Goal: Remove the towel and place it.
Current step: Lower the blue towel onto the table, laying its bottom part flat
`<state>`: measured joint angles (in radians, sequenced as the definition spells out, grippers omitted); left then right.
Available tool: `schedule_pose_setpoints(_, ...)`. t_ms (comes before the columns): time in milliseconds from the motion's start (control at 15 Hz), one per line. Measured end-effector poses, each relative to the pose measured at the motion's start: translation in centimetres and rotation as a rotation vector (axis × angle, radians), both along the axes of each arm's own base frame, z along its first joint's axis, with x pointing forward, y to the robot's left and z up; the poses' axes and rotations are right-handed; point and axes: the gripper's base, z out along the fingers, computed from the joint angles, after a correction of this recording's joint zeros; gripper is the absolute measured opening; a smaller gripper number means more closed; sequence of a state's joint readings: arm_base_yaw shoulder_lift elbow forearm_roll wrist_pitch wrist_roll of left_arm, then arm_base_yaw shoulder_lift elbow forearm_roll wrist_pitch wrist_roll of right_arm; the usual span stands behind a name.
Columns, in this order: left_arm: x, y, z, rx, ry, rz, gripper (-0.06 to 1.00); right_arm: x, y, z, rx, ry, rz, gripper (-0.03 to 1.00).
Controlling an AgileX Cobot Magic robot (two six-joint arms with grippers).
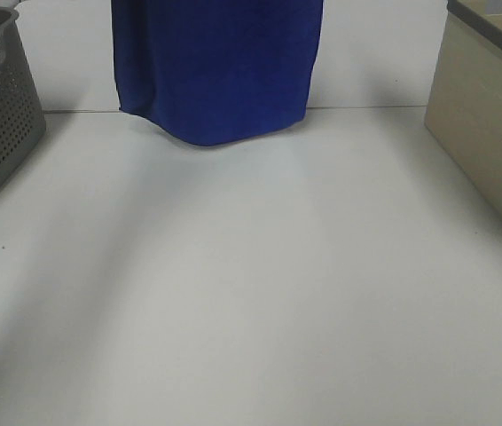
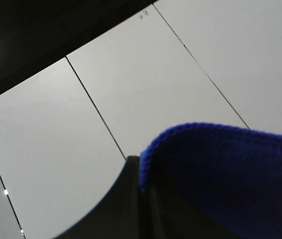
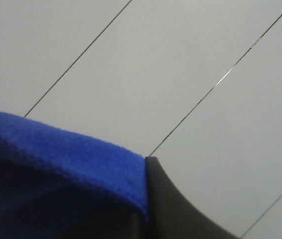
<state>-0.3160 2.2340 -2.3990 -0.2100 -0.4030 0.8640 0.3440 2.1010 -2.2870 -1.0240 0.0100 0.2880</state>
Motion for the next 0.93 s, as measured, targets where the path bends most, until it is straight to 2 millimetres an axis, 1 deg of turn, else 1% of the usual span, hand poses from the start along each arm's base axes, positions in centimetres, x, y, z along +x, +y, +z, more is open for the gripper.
schedule_pose_setpoints(133, 0.4, -0.3, 0.1, 0.014, 0.033, -0.018, 0.00, 0.2, -0.7, 0.0, 0.025, 0.008, -0.009, 0.02)
schedule_pose_setpoints(267, 0.9, -0.6, -0.6, 0.041, 0.101, -0.033, 0.00, 0.5, -0.7, -0.4, 0.063, 0.026, -0.004, 0.02)
schedule_pose_setpoints(400, 0.9, -0.6, -0.8, 0.046, 0.114, -0.035, 0.00, 0.5, -0.8, -0.4, 0.077, 0.035, -0.007, 0.02)
schedule_pose_setpoints(533, 1.0, -0.7, -0.9, 0.049, 0.124, -0.038, 0.00, 0.6, -1.1, -0.6, 0.092, 0.062, -0.035, 0.02)
schedule_pose_setpoints(667, 1.2, -0.9, -1.5, 0.076, 0.193, -0.053, 0.00, 0.7, -1.4, -1.0, 0.138, 0.109, -0.065, 0.02)
schedule_pose_setpoints(733, 1.5, -1.1, -2.1, 0.094, 0.255, -0.069, 0.00, 0.8, -1.6, -1.3, 0.179, 0.149, -0.084, 0.02)
schedule_pose_setpoints(867, 1.4, -1.5, -3.2, 0.155, 0.439, -0.119, 0.00, 0.5, -2.1, -1.9, 0.303, 0.282, -0.140, 0.02)
schedule_pose_setpoints(933, 0.4, -1.6, -3.0, 0.205, 0.581, -0.161, 0.00, -0.4, -2.3, -2.3, 0.325, 0.422, -0.193, 0.02)
